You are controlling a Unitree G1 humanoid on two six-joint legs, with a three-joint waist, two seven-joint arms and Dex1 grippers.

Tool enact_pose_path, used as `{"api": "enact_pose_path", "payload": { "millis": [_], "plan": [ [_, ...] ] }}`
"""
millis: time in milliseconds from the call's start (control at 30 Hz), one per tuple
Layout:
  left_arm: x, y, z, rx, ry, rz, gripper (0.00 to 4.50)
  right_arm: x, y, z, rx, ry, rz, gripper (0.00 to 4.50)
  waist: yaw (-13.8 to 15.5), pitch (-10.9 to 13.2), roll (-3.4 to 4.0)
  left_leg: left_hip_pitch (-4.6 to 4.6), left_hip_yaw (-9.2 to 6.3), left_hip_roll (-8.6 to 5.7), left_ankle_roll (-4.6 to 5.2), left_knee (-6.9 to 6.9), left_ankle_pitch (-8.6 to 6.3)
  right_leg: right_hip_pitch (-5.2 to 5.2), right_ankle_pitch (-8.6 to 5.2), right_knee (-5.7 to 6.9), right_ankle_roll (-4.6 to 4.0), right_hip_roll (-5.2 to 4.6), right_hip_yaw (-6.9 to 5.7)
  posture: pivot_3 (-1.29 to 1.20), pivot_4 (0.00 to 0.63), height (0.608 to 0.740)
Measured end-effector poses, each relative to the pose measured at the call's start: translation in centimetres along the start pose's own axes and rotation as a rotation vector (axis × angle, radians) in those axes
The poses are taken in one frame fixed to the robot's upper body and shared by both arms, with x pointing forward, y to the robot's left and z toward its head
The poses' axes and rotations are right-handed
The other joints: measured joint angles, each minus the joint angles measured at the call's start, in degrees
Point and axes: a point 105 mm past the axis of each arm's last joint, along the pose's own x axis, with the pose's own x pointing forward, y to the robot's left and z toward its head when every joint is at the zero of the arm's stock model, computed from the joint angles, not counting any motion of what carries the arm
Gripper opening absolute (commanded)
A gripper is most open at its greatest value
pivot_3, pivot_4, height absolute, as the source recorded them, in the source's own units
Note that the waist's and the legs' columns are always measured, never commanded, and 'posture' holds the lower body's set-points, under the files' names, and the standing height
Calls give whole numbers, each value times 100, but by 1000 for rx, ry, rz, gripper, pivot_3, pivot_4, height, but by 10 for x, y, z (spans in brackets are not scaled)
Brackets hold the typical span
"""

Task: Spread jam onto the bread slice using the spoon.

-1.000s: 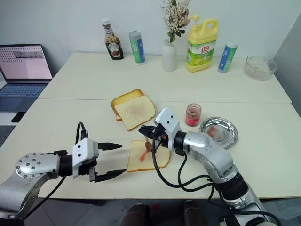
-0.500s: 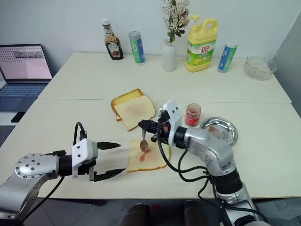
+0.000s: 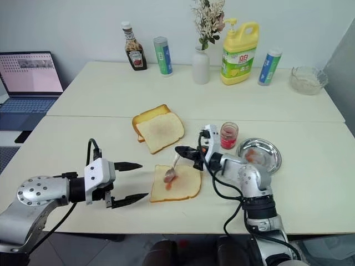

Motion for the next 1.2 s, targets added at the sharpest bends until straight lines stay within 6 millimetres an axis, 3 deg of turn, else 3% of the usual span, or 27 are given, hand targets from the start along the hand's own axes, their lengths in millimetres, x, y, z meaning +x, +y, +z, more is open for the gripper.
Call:
{"api": "enact_pose_path", "payload": {
  "millis": [200, 467, 733, 1200],
  "plan": [
    [0, 3, 2, 9, -5, 4, 4500, -8, 5, -6, 45, 31, 34, 62, -3, 0, 0, 0, 0, 0, 0, -1, 0, 0, 0, -1, 1, 1, 0, 0, 150, 740],
    [1, 3, 3, 12, -6, 4, 4500, -2, 9, -6, 161, -5, 33, 62, -16, 0, 0, 0, 0, 4, 0, -4, 0, -2, 0, 1, 0, 6, 1, 0, 150, 740],
    [1, 4, 3, 0, 2, 0, 4500, -5, 3, -6, 246, -28, 23, 62, -12, 0, 0, 0, 0, 3, 0, -3, 0, -2, 0, 1, 0, 5, 1, 0, 150, 740],
    [2, 1, 2, 2, 1, -30, 4500, -22, -11, -26, 269, 45, 13, 62, -12, 0, 0, 0, 1, 2, 0, -4, 0, -2, -1, -1, 1, 5, 2, 0, 150, 740]
  ]
}}
